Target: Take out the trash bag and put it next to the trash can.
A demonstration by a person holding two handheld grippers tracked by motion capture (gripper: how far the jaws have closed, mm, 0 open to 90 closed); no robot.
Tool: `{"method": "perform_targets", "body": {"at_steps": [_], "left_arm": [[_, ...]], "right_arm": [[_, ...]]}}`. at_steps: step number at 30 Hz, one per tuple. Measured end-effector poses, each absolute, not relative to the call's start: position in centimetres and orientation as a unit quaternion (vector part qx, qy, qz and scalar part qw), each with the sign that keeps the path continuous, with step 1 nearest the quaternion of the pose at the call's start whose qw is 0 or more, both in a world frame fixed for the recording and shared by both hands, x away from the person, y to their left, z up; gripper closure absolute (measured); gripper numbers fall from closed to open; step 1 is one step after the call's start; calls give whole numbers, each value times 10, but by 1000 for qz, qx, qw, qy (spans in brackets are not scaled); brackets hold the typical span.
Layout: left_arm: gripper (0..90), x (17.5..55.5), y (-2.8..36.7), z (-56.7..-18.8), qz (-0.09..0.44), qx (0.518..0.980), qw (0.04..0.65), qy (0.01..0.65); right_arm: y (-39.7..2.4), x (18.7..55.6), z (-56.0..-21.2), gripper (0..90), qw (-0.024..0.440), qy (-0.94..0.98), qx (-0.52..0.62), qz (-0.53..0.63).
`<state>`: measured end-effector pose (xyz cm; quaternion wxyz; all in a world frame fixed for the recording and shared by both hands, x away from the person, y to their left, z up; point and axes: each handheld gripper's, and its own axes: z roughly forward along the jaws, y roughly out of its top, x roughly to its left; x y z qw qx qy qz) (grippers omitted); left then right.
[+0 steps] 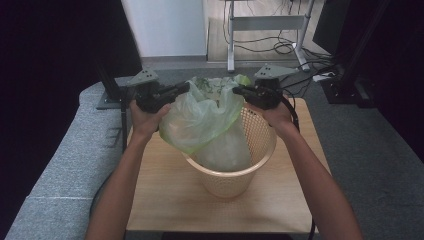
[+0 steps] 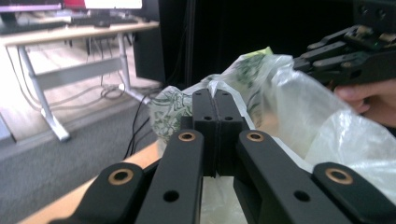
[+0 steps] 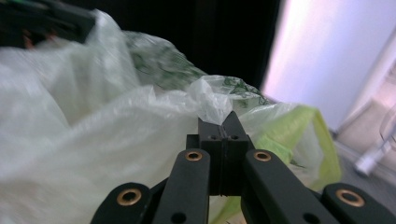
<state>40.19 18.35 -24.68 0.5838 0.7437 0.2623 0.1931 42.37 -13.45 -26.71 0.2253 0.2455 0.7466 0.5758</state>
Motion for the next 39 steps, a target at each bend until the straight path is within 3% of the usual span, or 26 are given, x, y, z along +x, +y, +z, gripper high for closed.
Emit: {"method": "perform_targets", "body": {"at_steps": [9,16,19,21,24,29,31,32,34,37,39], "left_arm": [[900,356,160,-237,177,758,593,207],[900,343,145,-245,144,768,594,192],[899,342,140,-250,127,769,598,187],[898,342,136,-254,117,773,595,186],[897,345,133,-260,107,775,593,189],[896,349,130,-265,90,775,595,191],[890,350,129,-266,88,776,595,191],[877,350,129,-267,86,775,596,191],[770,351,132,-267,84,769,602,200],[706,349,136,-266,94,764,604,207],[580,346,144,-263,120,757,604,219]], "right_arm": [[-141,371,-257,895,183,738,180,624],[-137,356,-271,878,137,746,166,630],[-131,356,-277,746,114,757,152,625],[-123,357,-281,562,108,771,143,612],[-112,360,-284,471,106,788,142,590],[-102,361,-284,554,128,794,147,575],[-99,360,-284,728,142,797,137,571],[-98,359,-284,774,145,798,134,569],[-97,358,-284,858,156,799,138,564],[-98,358,-285,873,160,797,147,564],[-102,357,-284,877,165,794,155,565]]}}
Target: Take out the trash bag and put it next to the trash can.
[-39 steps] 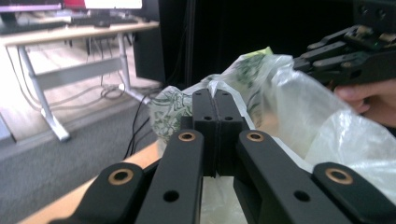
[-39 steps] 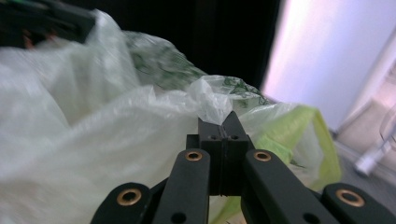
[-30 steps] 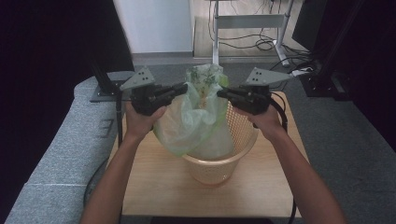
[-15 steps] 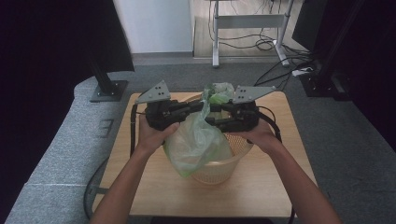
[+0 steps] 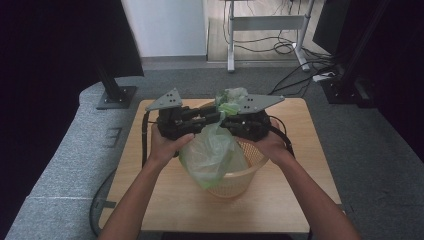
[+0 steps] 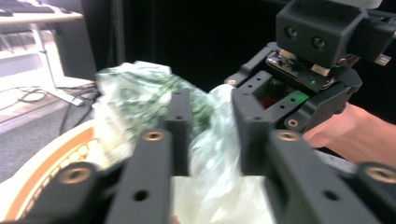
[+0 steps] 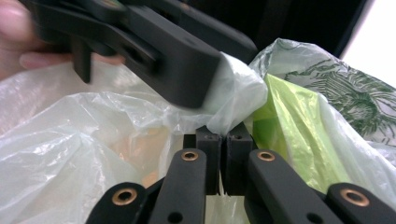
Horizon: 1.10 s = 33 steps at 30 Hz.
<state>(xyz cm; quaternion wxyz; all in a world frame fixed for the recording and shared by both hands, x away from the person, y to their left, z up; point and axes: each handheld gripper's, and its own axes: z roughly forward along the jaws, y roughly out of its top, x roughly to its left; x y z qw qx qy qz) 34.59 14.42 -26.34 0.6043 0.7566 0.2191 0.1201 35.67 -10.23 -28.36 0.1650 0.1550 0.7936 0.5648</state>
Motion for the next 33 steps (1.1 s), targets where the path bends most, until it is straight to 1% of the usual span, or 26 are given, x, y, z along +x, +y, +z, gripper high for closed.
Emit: {"method": "perform_targets", "body": {"at_steps": [4,5,7,9,11,13,15,17,21,23,24,25,26,31,33], "left_arm": [[448,341,169,-260,171,738,605,245],[434,341,177,-260,177,733,604,260],[393,344,193,-263,181,720,608,282],[382,348,207,-268,184,715,604,299],[355,352,213,-275,176,720,596,309],[322,354,214,-281,165,733,585,305],[289,354,209,-287,154,747,580,285],[220,353,202,-289,142,758,579,266],[143,350,187,-289,125,770,583,228],[141,347,172,-286,119,775,586,206],[138,347,172,-286,119,775,586,206],[139,345,162,-284,117,777,587,198],[139,345,162,-284,117,777,587,198],[139,344,136,-280,105,787,579,185],[140,344,132,-280,105,788,578,184]], "right_arm": [[-115,353,-276,877,167,784,156,578],[-120,352,-273,877,168,780,155,583],[-130,349,-263,877,171,769,155,596],[-137,349,-254,877,175,761,156,605],[-145,349,-244,877,175,752,161,615],[-149,349,-236,877,175,745,162,623],[-150,348,-230,876,177,742,160,627],[-148,346,-225,876,178,739,158,630],[-138,344,-220,874,174,738,153,634],[-132,343,-220,874,172,741,149,632],[-132,343,-220,874,172,741,149,632],[-125,341,-221,874,168,743,145,632],[-125,341,-221,874,168,743,145,632],[-103,337,-225,874,158,759,125,618],[-98,336,-227,874,157,763,121,615]]}}
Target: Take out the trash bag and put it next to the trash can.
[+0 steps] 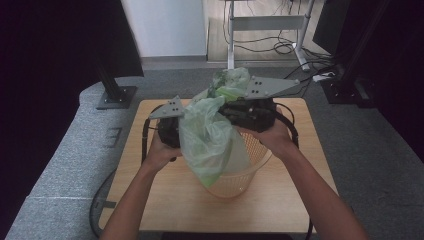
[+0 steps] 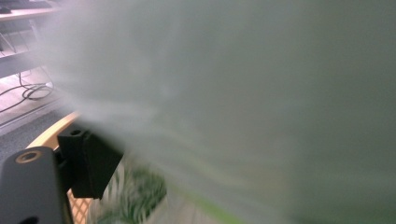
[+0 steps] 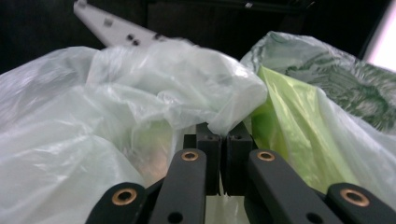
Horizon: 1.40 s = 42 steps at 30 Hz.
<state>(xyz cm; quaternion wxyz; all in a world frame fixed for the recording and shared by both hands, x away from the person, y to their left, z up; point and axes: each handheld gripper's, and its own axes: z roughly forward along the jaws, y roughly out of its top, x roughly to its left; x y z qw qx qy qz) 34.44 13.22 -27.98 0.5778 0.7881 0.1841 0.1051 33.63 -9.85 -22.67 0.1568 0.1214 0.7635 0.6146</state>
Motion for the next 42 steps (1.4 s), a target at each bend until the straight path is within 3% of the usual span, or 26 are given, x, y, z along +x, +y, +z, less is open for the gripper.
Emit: {"method": "perform_targets", "body": {"at_steps": [3,7,8,12,15,23,30,31,32,33,38,42], "left_arm": [[155,344,123,-279,101,790,578,174],[266,342,121,-278,108,787,583,171],[401,342,121,-278,107,785,586,167],[715,341,121,-277,107,781,595,157],[852,340,121,-277,98,778,599,160],[886,340,130,-274,100,771,606,169],[887,340,138,-271,98,763,614,176],[887,338,140,-266,98,762,616,172],[886,338,140,-266,98,762,616,172],[886,336,139,-261,97,762,618,167],[885,334,129,-257,82,762,624,152],[884,336,117,-260,67,763,627,142]], "right_arm": [[-84,334,-233,873,151,780,113,596],[-79,333,-236,873,144,787,110,589],[-78,333,-237,873,141,787,110,590],[-76,333,-238,869,139,791,111,585],[-78,331,-238,799,144,789,108,588],[-116,321,-237,419,154,737,128,646],[-162,320,-244,299,152,713,153,667],[-171,323,-253,243,150,722,153,658],[-171,323,-253,243,150,722,153,658],[-176,327,-266,166,142,733,152,648],[-168,339,-290,42,122,758,132,627],[-146,347,-291,7,123,776,120,607]]}}
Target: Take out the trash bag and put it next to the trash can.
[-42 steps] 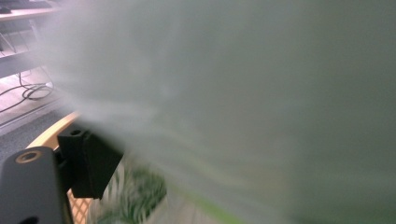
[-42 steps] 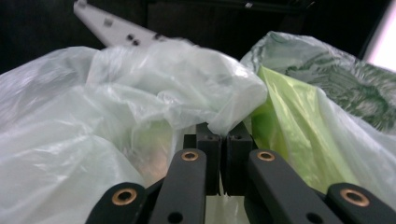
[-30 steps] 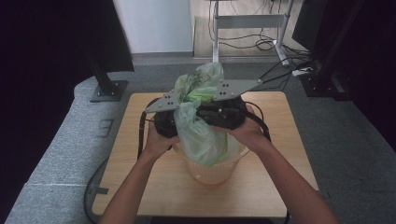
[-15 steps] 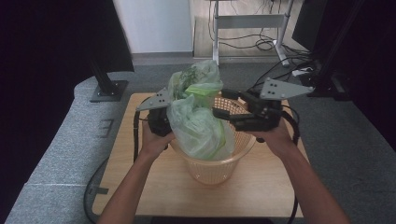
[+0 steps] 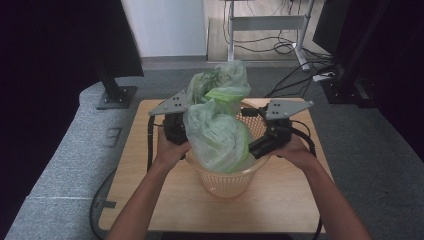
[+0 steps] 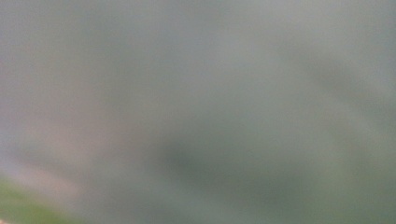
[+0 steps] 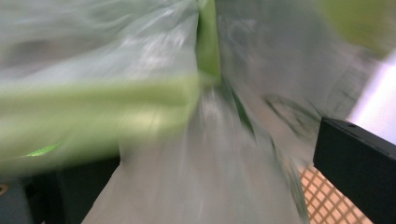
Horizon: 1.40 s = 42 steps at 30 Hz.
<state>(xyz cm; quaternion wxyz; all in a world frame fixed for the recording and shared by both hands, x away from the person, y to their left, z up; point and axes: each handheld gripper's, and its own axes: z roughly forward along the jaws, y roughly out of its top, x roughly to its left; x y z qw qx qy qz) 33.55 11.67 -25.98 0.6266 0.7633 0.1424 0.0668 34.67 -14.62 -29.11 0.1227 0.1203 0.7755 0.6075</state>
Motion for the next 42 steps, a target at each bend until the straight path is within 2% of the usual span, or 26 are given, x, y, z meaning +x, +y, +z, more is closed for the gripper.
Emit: {"method": "perform_targets", "body": {"at_steps": [2,7,8,9,11,12,13,15,16,17,22,26,34,42], "left_arm": [[883,336,114,-261,61,763,628,140],[880,339,108,-265,51,758,635,136],[879,339,109,-266,48,757,638,136],[876,339,109,-266,48,757,638,136],[853,340,113,-268,42,749,646,140],[807,340,113,-268,42,749,646,140],[737,339,114,-268,45,747,648,143],[598,337,118,-268,64,747,645,148],[598,337,120,-267,73,749,642,148],[477,335,127,-268,94,745,641,157],[349,333,141,-268,136,738,637,176],[320,333,157,-270,159,732,631,201],[312,336,170,-278,161,727,629,224],[308,337,180,-283,160,730,622,233]], "right_arm": [[-140,349,-290,13,123,778,120,604],[-121,349,-289,582,125,792,83,592],[-119,348,-289,646,133,794,89,586],[-119,348,-289,646,133,794,89,586],[-118,344,-288,801,150,794,95,582],[-118,344,-288,801,150,794,95,582],[-118,342,-287,850,163,794,102,577],[-119,340,-286,859,171,793,104,576],[-120,339,-284,865,179,791,108,574],[-125,335,-281,869,190,785,113,579],[-141,329,-272,872,217,768,134,587],[-154,324,-265,872,233,755,145,596],[-168,319,-251,873,249,739,152,607],[-185,313,-221,874,266,724,152,618]]}}
